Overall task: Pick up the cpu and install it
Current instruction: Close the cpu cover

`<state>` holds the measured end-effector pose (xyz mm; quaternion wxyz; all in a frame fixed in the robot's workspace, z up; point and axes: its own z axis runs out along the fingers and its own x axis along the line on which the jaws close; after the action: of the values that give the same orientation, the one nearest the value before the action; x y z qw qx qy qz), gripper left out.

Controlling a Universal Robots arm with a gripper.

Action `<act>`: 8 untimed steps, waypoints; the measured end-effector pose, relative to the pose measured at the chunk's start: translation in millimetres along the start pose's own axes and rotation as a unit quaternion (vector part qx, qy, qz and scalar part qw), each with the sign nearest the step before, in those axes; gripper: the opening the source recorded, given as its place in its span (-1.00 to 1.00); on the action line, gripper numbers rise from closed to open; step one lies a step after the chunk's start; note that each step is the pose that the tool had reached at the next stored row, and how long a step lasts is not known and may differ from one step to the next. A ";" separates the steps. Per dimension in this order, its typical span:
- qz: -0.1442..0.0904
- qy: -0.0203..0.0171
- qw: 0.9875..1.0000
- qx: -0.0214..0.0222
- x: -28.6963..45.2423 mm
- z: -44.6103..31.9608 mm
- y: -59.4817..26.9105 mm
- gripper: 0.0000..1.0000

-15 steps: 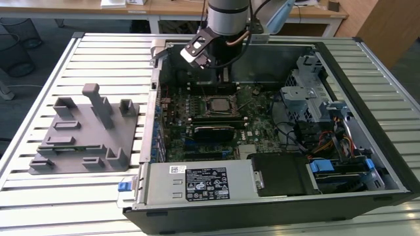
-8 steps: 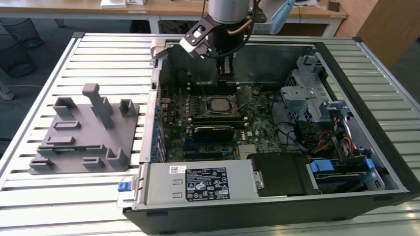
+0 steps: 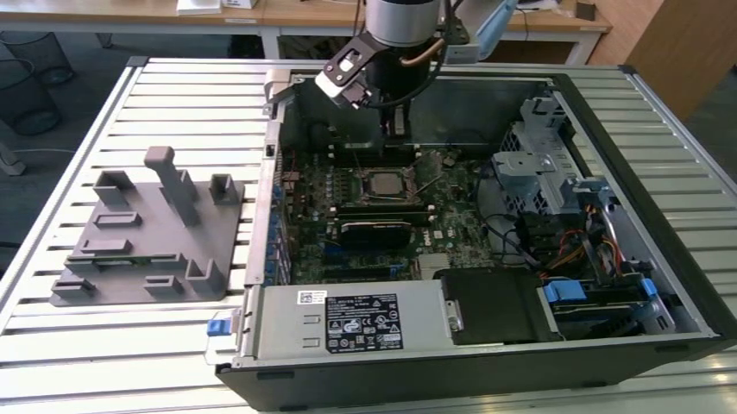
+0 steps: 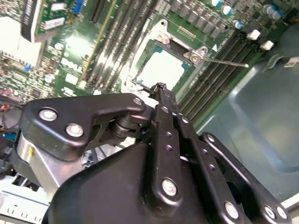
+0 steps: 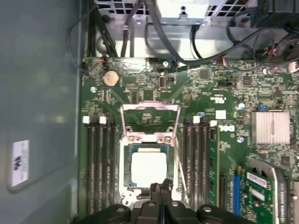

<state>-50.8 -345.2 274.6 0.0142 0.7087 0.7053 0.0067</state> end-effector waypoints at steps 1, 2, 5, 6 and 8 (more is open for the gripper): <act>0.000 0.000 1.000 0.000 -1.1 0.0 0.0 -0.79; 0.000 0.000 1.000 0.000 -1.3 0.0 0.6 -0.79; 0.000 0.000 1.000 0.000 -1.3 0.2 7.9 -0.79; 0.000 0.000 1.000 0.000 -1.3 0.3 11.0 -0.79; 0.000 0.000 1.000 0.000 -1.3 0.5 18.4 -0.79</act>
<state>-32.3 -346.6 274.6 0.0142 0.7088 0.7053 0.0066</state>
